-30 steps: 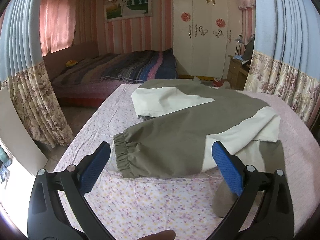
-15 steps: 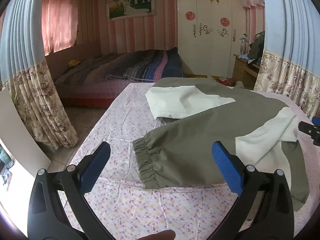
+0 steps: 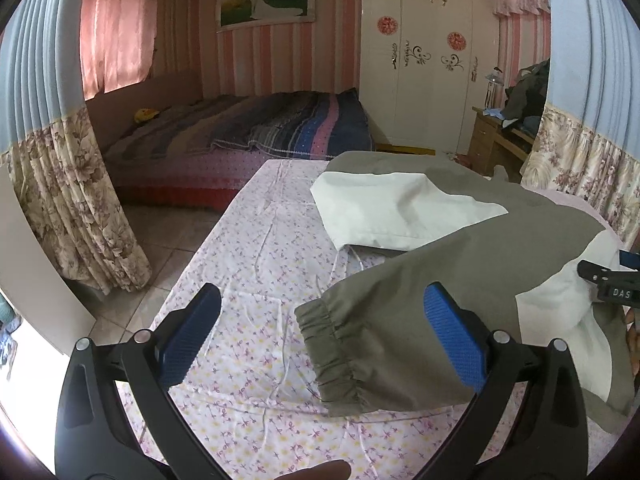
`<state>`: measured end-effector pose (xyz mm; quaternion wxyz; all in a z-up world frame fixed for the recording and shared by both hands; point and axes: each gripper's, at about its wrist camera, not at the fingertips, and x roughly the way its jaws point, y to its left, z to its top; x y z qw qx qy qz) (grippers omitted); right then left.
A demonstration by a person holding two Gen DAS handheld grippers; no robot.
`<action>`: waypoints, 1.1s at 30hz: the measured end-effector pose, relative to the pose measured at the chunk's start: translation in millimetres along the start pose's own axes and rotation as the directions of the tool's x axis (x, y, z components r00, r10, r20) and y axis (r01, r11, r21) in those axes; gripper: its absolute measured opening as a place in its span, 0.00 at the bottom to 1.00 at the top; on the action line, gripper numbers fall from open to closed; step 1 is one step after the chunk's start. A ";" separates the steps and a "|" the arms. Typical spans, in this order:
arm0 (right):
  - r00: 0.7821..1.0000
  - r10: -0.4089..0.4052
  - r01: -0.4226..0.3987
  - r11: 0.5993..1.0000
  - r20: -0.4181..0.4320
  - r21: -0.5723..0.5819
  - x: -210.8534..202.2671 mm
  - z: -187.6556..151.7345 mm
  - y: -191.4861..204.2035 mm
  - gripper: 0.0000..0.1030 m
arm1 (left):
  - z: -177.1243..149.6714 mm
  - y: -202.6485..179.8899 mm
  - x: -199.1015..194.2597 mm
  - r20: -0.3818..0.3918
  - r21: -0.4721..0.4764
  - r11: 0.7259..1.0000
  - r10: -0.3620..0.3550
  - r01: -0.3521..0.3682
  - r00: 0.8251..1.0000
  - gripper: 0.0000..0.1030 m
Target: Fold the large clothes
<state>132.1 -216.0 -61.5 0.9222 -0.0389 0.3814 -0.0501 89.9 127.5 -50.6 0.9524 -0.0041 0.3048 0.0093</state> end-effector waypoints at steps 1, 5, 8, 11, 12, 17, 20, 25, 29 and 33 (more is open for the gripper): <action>1.000 0.008 -0.008 1.000 0.005 -0.008 1.2 0.1 1.2 0.76 | 0.1 0.2 -0.6 0.001 0.003 1.000 0.000 0.000 1.000 0.97; 1.000 0.000 0.000 1.000 0.020 -0.002 -0.7 1.0 -8.5 0.29 | -0.4 -0.6 -6.2 0.005 0.007 1.000 0.011 -0.011 1.000 0.97; 0.999 0.026 -0.026 1.000 0.029 -0.007 -3.9 3.6 -17.7 0.15 | -0.8 -1.3 -10.6 0.008 0.000 1.000 0.015 -0.015 1.000 0.97; 0.997 0.030 -0.030 1.000 0.069 0.002 -10.1 6.4 -35.6 0.05 | -0.4 -6.2 -15.0 0.011 -0.004 1.000 0.017 -0.017 1.000 0.97; 0.996 0.028 -0.029 1.000 0.081 0.011 -11.4 7.3 -42.9 0.05 | 0.1 -9.1 -15.2 0.009 -0.002 1.000 0.018 -0.018 1.000 0.97; 0.991 -0.041 0.034 0.998 0.124 0.054 -12.9 8.8 -97.7 0.03 | 4.7 -33.4 -20.2 0.007 0.045 0.999 0.024 -0.024 1.000 0.97; 0.987 -0.086 0.073 0.993 0.139 0.093 -6.5 10.4 -143.2 0.02 | 8.3 -49.6 -24.1 0.008 0.057 0.998 0.020 -0.020 1.000 0.97; 0.969 -0.180 0.155 0.976 0.168 0.154 9.3 15.9 -195.6 0.01 | 11.9 -76.7 -27.9 0.005 0.082 0.996 0.022 -0.023 1.000 0.97; 0.955 -0.245 0.207 0.955 0.169 0.213 26.3 29.2 -248.0 0.01 | 13.2 -100.2 -30.1 -0.002 0.111 0.993 0.026 -0.026 1.000 0.97; 0.920 -0.361 0.315 0.912 0.150 0.264 48.0 48.4 -308.6 0.01 | 13.0 -115.2 -27.1 -0.016 0.126 0.992 0.032 -0.030 0.999 0.97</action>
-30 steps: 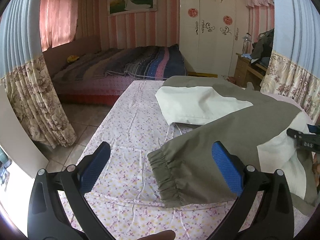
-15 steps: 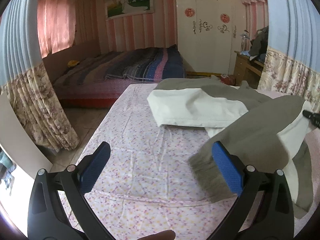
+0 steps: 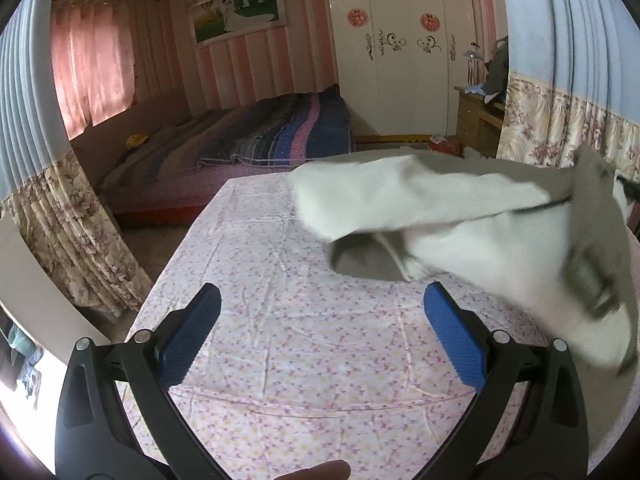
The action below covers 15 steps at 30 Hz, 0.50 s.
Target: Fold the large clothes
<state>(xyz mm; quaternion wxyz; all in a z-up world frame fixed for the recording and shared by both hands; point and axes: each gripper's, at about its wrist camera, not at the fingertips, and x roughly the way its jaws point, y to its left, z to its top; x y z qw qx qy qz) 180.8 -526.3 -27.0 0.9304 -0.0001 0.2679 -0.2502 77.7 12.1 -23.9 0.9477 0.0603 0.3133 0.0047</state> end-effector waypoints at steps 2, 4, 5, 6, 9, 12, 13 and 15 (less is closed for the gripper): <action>0.998 -0.066 0.066 0.998 -0.007 0.011 22.5 9.1 -21.1 0.01 | 0.4 -4.9 3.2 -0.009 -0.001 1.000 -0.006 0.006 1.000 0.97; 0.995 -0.074 0.075 0.997 -0.073 0.018 51.4 14.4 -39.7 0.01 | -0.4 -11.3 11.3 -0.026 0.000 1.000 -0.015 0.015 1.000 0.97; 0.994 -0.051 0.054 0.998 -0.092 0.034 60.0 15.0 -47.1 0.02 | -1.6 -14.6 15.7 -0.033 0.000 1.000 -0.021 0.021 0.999 0.97; 0.992 -0.031 0.035 0.999 -0.123 0.025 66.2 12.4 -51.2 0.03 | -2.5 -17.9 21.6 -0.044 0.000 1.000 -0.029 0.029 0.999 0.97; 0.987 0.006 -0.010 1.000 -0.162 -0.028 54.5 -2.5 -49.2 0.16 | -6.1 -30.2 37.6 -0.063 0.009 0.998 -0.066 0.067 0.996 0.97; 0.993 -0.003 -0.001 0.999 -0.117 -0.033 20.0 -23.5 -55.2 0.92 | -8.7 -46.1 62.9 -0.087 0.022 0.995 -0.091 0.093 0.992 0.97; 0.996 0.017 -0.020 0.999 -0.090 -0.028 2.5 -33.6 -59.4 0.92 | -9.6 -50.5 75.5 -0.108 0.018 0.994 -0.107 0.109 0.988 0.97; 0.995 0.031 -0.033 0.999 -0.090 -0.027 -19.7 -45.2 -64.7 0.92 | -10.8 -57.2 92.3 -0.130 0.007 0.990 -0.140 0.142 0.982 0.97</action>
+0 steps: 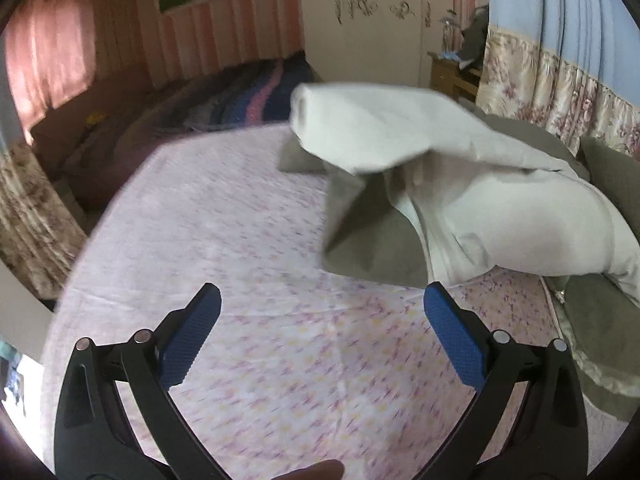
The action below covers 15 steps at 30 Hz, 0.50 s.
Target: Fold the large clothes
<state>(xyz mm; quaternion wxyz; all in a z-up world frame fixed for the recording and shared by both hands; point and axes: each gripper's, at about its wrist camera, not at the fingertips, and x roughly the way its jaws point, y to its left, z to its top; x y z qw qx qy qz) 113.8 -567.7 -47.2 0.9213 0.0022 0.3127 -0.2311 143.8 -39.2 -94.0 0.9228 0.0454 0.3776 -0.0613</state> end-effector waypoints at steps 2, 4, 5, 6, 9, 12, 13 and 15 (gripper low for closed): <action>0.999 0.040 -0.040 0.999 0.020 0.022 -23.3 -16.1 9.4 0.92 | 1.6 -6.1 19.1 -0.026 -0.003 1.000 -0.022 0.022 0.999 0.97; 0.996 0.091 -0.091 0.996 0.013 0.000 -45.0 -33.8 24.0 0.92 | 4.1 -10.9 32.4 -0.031 0.001 0.999 -0.032 0.032 0.999 0.97; 0.993 0.117 -0.117 0.993 0.006 -0.011 -52.4 -41.9 31.4 0.92 | 5.2 -12.8 37.6 -0.036 -0.001 0.999 -0.035 0.035 0.999 0.97; 0.990 0.143 -0.143 0.990 -0.014 -0.011 -59.8 -52.0 38.0 0.92 | 6.2 -15.0 42.8 -0.038 -0.005 0.999 -0.040 0.040 0.998 0.97; 0.972 0.222 -0.223 0.975 -0.082 -0.005 -65.7 -76.4 55.3 0.92 | 7.5 -18.3 54.7 -0.052 -0.010 0.999 -0.044 0.043 0.998 0.97; 0.953 0.279 -0.281 0.960 -0.121 0.000 -68.0 -92.5 71.4 0.92 | 12.0 -20.7 63.6 -0.063 -0.017 0.999 -0.038 0.037 0.997 0.97; 0.951 0.281 -0.285 0.958 -0.131 -0.014 -65.2 -95.4 78.1 0.92 | 15.1 -23.6 67.4 -0.063 -0.016 0.999 -0.037 0.036 0.997 0.97; 0.947 0.275 -0.285 0.958 -0.164 -0.039 -55.9 -101.1 90.4 0.92 | 25.0 -29.7 77.0 -0.069 -0.015 0.999 -0.045 0.044 0.997 0.97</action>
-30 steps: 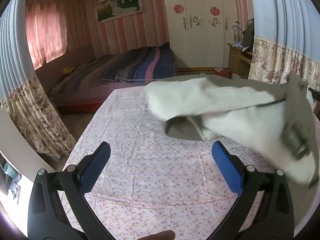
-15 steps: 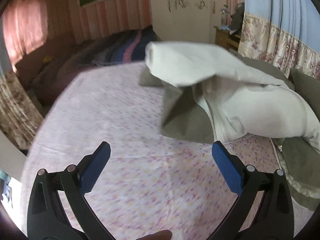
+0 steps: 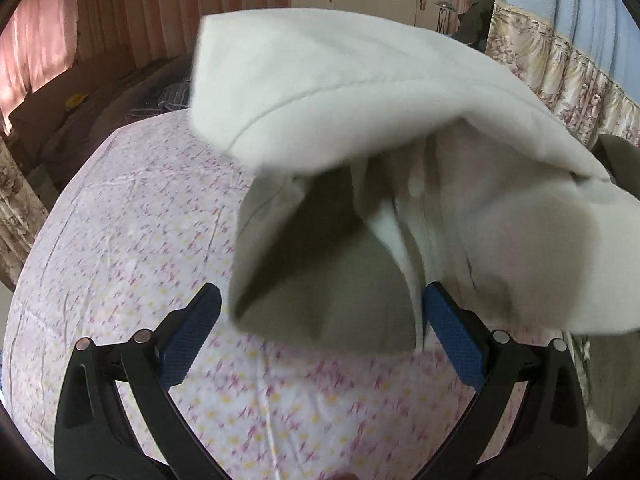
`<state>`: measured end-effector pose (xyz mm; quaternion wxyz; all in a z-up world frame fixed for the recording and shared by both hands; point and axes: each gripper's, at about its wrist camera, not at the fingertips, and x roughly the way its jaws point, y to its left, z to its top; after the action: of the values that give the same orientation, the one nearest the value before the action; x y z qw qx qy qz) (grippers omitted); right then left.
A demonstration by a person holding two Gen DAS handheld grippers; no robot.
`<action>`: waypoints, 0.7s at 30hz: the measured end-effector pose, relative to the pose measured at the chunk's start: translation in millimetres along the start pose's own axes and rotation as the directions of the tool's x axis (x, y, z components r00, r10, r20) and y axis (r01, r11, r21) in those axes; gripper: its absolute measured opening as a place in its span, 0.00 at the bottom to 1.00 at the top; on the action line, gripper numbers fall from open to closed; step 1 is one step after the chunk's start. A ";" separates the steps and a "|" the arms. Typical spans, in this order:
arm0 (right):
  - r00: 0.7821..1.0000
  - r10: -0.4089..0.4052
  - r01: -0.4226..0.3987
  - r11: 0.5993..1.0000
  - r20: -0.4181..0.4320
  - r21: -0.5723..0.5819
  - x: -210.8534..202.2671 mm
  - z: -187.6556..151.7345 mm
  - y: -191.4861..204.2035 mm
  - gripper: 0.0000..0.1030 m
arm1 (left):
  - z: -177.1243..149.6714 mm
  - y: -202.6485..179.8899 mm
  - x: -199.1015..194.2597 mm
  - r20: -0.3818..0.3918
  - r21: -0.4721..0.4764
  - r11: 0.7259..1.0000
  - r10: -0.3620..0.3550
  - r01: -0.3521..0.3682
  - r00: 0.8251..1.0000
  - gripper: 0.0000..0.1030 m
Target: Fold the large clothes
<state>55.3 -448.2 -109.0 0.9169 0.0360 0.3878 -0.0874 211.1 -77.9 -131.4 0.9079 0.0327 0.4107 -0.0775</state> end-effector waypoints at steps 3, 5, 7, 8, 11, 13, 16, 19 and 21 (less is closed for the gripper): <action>1.000 0.016 -0.016 1.000 -0.025 0.000 15.7 -1.2 3.9 0.91 | 8.2 -6.8 7.7 0.000 0.007 0.999 -0.051 0.051 0.999 0.81; 0.997 0.064 -0.064 0.998 -0.048 0.013 27.6 -1.4 4.9 0.42 | 10.0 -11.2 11.1 -0.008 0.011 0.994 -0.104 0.104 0.995 0.31; 0.998 0.038 -0.039 0.999 -0.049 -0.004 32.2 1.0 8.1 0.17 | 9.1 -15.4 9.5 -0.002 0.014 0.991 -0.135 0.135 0.991 0.18; 0.998 0.039 -0.040 0.999 -0.041 -0.023 31.3 4.1 10.1 0.09 | 8.7 -18.6 6.4 0.005 0.031 0.990 -0.138 0.138 0.990 0.11; 0.999 0.018 -0.017 0.999 0.043 -0.030 11.9 19.8 4.4 0.05 | 8.3 -18.2 -14.8 0.041 0.048 0.988 -0.149 0.147 0.988 0.07; 0.994 -0.010 0.012 1.000 0.110 -0.021 -7.0 33.7 -6.4 0.04 | 11.9 -12.6 -36.2 0.069 0.056 0.985 -0.164 0.160 0.984 0.07; 0.982 -0.039 0.042 0.999 0.187 -0.009 -34.6 63.7 -30.3 0.04 | 26.1 -3.8 -89.4 0.119 0.108 0.977 -0.195 0.183 0.974 0.07; 0.965 -0.052 0.061 0.998 0.258 -0.029 -58.6 93.7 -45.0 0.04 | 42.5 -0.3 -142.9 0.168 0.162 0.969 -0.213 0.186 0.963 0.07; 0.953 -0.049 0.063 0.997 0.300 -0.038 -73.8 111.9 -51.6 0.04 | 51.3 -4.3 -183.7 0.214 0.193 0.965 -0.217 0.177 0.952 0.07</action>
<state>74.0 -504.1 22.0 0.9627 -0.0105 0.2474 -0.1086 128.9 -67.5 40.4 0.9312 0.0600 0.2944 -0.2063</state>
